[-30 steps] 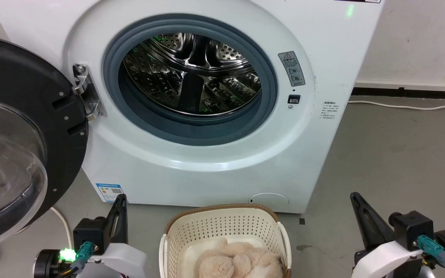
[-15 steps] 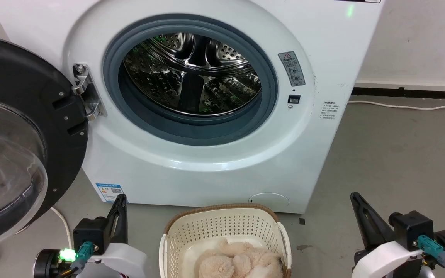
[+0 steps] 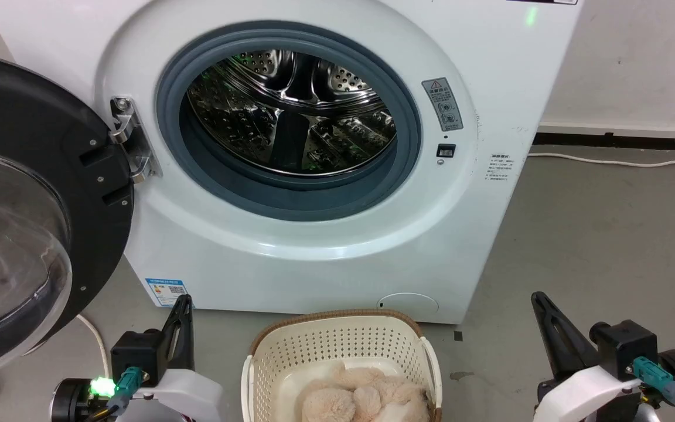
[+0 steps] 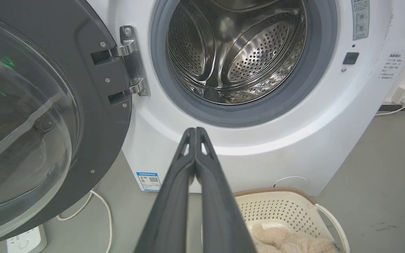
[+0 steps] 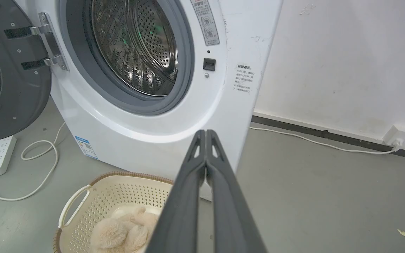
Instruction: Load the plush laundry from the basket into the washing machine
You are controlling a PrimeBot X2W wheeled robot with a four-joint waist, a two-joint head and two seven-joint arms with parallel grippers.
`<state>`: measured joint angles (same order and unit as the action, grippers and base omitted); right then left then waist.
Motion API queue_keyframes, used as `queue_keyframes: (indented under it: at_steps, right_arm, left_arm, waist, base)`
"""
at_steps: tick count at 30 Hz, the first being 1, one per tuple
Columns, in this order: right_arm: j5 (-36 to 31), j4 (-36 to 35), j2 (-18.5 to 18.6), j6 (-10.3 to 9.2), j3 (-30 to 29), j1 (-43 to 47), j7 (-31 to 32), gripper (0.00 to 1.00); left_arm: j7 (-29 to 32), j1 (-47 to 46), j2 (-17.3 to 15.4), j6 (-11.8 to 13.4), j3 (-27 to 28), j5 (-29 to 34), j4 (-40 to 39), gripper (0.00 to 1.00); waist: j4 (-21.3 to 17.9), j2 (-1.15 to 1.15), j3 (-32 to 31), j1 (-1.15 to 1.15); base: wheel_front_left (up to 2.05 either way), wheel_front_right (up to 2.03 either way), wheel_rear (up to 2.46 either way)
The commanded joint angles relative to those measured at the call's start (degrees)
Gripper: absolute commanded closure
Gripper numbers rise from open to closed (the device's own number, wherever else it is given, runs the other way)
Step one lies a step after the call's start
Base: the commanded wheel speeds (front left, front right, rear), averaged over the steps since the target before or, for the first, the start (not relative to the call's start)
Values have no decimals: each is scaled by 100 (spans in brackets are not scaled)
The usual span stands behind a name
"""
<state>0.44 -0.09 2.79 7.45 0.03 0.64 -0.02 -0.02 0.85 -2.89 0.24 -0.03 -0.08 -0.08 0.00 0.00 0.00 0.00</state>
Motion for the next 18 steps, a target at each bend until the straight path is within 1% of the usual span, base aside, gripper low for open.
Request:
queue_keyframes:
  at_steps: [1, 17, 18]
  right_arm:
    - [-44, 9, 9, 3, -3, -64, 2, 100]
    - [1, 0, 0, 0, 1, 0, 0, 100]
    - [5, 0, 0, 0, 1, 2, -1, 0]
  left_arm:
    - [2, -85, 2, -24, 3, 8, 8, 100]
    - [0, 0, 0, 0, -1, -1, 0, 100]
    - [-1, 4, 0, 3, -3, -3, -1, 0]
  waist:
    - [0, 0, 0, 0]
    - [0, 0, 0, 0]
    - [0, 0, 0, 0]
  base:
    - [0, 0, 0]
    - [0, 0, 0]
    - [0, 0, 0]
